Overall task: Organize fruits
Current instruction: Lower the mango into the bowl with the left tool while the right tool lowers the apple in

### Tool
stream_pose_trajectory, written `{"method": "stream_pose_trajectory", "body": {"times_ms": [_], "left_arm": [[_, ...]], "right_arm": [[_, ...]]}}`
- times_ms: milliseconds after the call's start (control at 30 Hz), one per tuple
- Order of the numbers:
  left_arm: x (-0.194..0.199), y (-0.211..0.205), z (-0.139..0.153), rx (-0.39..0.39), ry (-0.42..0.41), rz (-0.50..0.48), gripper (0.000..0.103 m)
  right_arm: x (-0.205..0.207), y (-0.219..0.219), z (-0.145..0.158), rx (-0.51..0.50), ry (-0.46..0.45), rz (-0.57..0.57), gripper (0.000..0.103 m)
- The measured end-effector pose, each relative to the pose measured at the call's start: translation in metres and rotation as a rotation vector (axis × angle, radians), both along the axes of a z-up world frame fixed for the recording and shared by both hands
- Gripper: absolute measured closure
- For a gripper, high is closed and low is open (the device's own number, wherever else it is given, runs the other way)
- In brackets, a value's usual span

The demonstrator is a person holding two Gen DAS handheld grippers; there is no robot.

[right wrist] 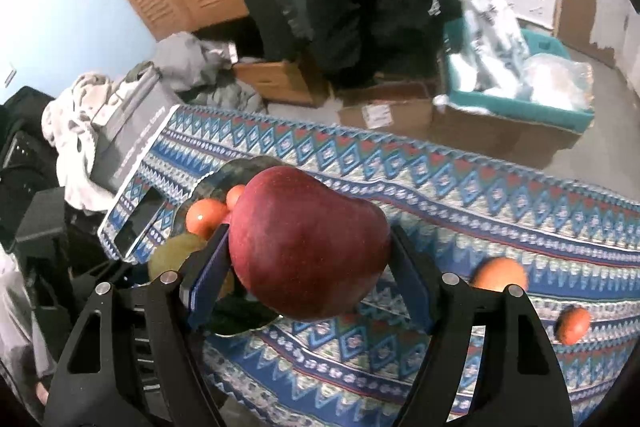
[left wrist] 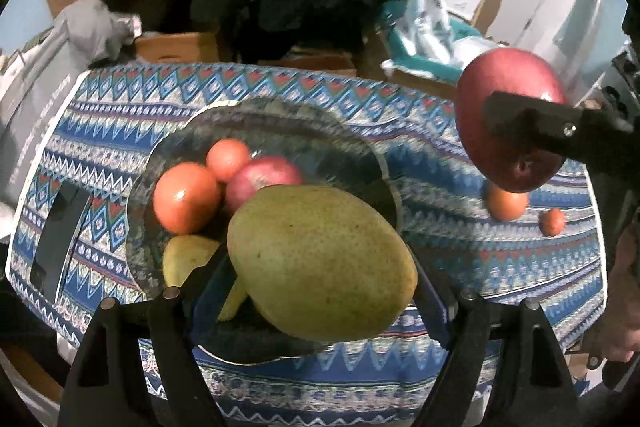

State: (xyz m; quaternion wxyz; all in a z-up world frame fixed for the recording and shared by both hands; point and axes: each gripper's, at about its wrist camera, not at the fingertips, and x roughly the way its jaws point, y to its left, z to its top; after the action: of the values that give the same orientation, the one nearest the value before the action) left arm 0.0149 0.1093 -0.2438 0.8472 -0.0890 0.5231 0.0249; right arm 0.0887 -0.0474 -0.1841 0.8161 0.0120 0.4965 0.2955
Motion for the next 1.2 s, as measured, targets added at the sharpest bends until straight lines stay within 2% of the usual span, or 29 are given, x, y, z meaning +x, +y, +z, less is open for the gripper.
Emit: {"method": "stream_pose_trajectory", "body": {"times_ms": [467,700,933,1033,1200], "left_arm": [[0.003,0.025,-0.037,-0.059,0.087,0.070,0.020],[0.003,0.024,-0.037,-0.043,0.078,0.057,0.020],[0.002,0.024,-0.037,-0.053,0.077,0.043,0.020],[0.000,0.023,-0.037,-0.065,0.079,0.039,0.019],[-0.002,0.027,-0.030,-0.067,0.051,0.062,0.019]], "right_arm": [[0.008,0.046,-0.061,-0.044,0.155,0.065,0.027],[0.008,0.059,-0.079,-0.075,0.199,0.085,0.027],[0.010,0.064,-0.086,-0.071,0.226,0.072,0.025],[0.016,0.057,-0.082,0.017,0.253,0.048,0.024],[0.020,0.048,-0.071,0.035,0.230,0.011,0.024]]}}
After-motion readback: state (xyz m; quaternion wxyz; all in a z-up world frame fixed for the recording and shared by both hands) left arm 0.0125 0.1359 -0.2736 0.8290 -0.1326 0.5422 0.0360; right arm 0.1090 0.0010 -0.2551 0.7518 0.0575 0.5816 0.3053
